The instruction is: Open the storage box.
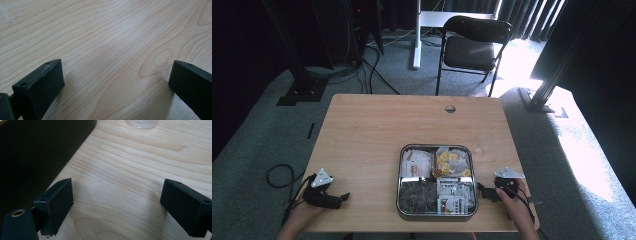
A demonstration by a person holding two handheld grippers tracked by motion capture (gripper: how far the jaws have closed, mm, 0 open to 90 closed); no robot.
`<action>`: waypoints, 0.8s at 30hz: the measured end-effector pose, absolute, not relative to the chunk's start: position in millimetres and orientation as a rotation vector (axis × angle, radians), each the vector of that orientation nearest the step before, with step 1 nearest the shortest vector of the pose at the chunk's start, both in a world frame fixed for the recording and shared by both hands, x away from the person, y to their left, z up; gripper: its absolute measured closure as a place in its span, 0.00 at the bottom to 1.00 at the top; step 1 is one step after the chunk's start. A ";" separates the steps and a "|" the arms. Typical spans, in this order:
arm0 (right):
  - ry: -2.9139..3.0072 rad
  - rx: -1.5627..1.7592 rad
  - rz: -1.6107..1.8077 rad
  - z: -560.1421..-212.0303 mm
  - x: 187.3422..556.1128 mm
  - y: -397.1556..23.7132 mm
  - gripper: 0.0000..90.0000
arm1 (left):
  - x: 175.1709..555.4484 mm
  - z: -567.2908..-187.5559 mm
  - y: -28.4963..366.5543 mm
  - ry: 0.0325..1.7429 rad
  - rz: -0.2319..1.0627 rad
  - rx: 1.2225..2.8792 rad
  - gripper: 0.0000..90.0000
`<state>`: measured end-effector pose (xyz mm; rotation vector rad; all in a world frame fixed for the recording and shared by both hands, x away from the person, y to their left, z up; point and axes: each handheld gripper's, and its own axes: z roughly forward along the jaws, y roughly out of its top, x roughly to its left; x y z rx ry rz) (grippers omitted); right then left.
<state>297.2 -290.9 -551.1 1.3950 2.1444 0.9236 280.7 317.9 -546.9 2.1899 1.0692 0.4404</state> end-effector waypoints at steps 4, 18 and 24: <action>2.156 1.382 0.927 -551.0 297.0 -290.6 0.12 | 280.3 -546.9 317.6 1.074 0.444 2.188 0.00; 2.158 1.378 0.928 -551.2 296.7 -290.5 0.12 | 279.7 -547.0 317.1 1.110 0.461 2.171 0.00; 2.159 1.378 0.928 -551.2 296.7 -290.5 0.12 | 280.6 -545.9 317.6 1.147 0.469 2.165 0.01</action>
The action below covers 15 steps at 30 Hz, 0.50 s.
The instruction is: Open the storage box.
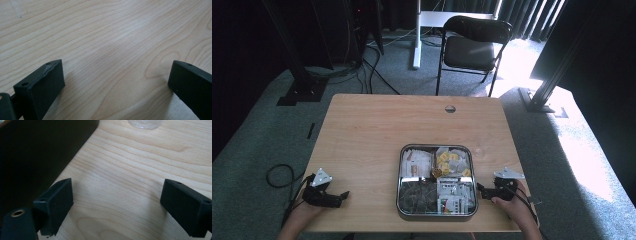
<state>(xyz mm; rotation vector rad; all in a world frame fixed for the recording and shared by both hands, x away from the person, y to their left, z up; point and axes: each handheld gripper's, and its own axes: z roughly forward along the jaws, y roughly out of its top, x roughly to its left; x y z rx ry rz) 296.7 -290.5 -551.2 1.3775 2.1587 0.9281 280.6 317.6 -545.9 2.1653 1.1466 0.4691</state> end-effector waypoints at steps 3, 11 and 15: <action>2.158 1.378 0.929 -551.2 296.8 -290.5 0.12 | 281.5 -545.5 317.9 1.139 0.465 2.170 0.01; 2.158 1.379 0.928 -551.1 296.8 -290.5 0.12 | 281.1 -544.3 311.7 1.094 0.463 2.186 0.01; 2.159 1.379 0.928 -551.1 296.8 -290.5 0.12 | 280.9 -543.3 305.7 1.065 0.447 2.200 0.01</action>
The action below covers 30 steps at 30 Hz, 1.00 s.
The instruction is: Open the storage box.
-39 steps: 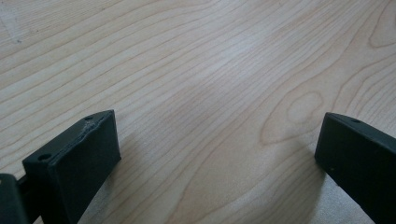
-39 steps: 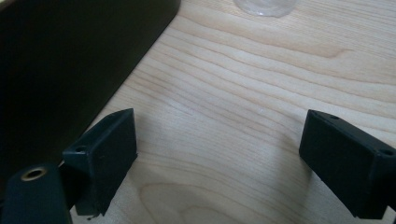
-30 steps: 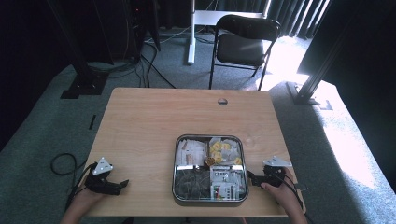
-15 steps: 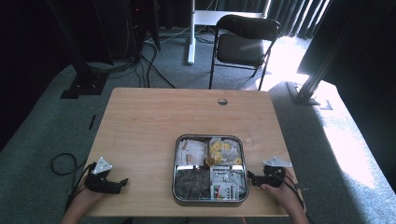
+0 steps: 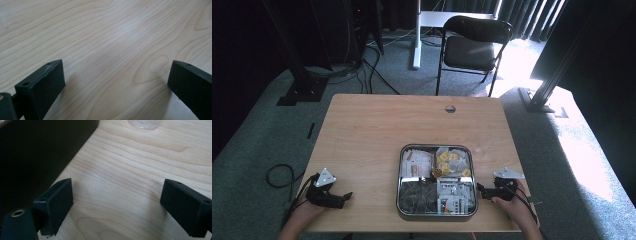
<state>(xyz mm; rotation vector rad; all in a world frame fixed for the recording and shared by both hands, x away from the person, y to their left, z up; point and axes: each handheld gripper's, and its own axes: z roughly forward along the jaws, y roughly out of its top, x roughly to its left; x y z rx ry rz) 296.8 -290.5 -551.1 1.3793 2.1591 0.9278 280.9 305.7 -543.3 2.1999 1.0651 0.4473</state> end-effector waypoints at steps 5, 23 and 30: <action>2.160 1.379 0.927 -551.1 296.8 -290.6 0.12 | 279.8 -541.0 302.5 1.039 0.435 2.206 0.01; 2.159 1.379 0.928 -551.1 296.8 -290.6 0.12 | 281.2 -522.2 275.4 0.907 0.417 2.206 0.01; 2.159 1.379 0.928 -551.2 296.8 -290.6 0.12 | 283.6 -519.0 265.8 0.872 0.405 2.205 0.01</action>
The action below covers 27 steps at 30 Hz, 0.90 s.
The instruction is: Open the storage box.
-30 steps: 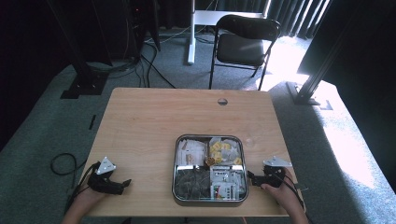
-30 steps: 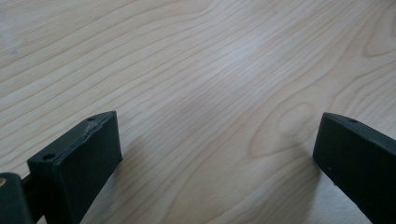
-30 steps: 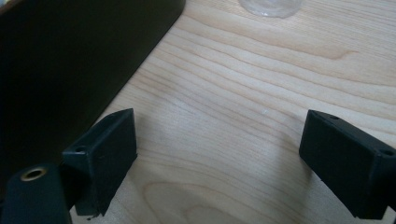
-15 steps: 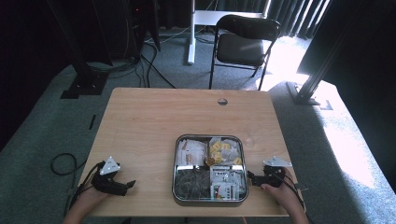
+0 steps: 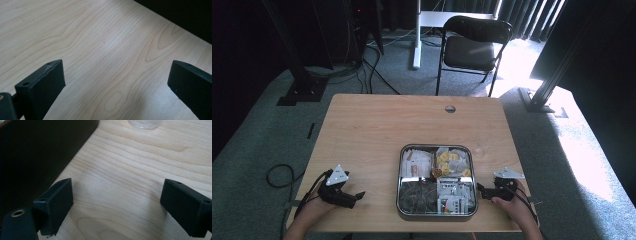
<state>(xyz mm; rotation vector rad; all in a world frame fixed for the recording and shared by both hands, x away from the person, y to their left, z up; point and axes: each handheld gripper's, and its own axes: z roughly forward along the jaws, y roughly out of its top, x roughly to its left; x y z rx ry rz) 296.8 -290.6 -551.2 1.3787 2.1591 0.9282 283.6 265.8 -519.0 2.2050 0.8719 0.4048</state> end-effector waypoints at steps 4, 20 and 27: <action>2.159 1.380 0.928 -551.1 296.8 -290.6 0.12 | 284.4 -514.9 261.4 0.852 0.403 2.195 0.01; 2.159 1.379 0.928 -551.1 296.8 -290.6 0.12 | 286.9 -504.2 239.7 0.765 0.398 2.189 0.01; 2.159 1.379 0.928 -551.2 296.8 -290.6 0.12 | 287.9 -495.0 227.3 0.713 0.390 2.188 0.01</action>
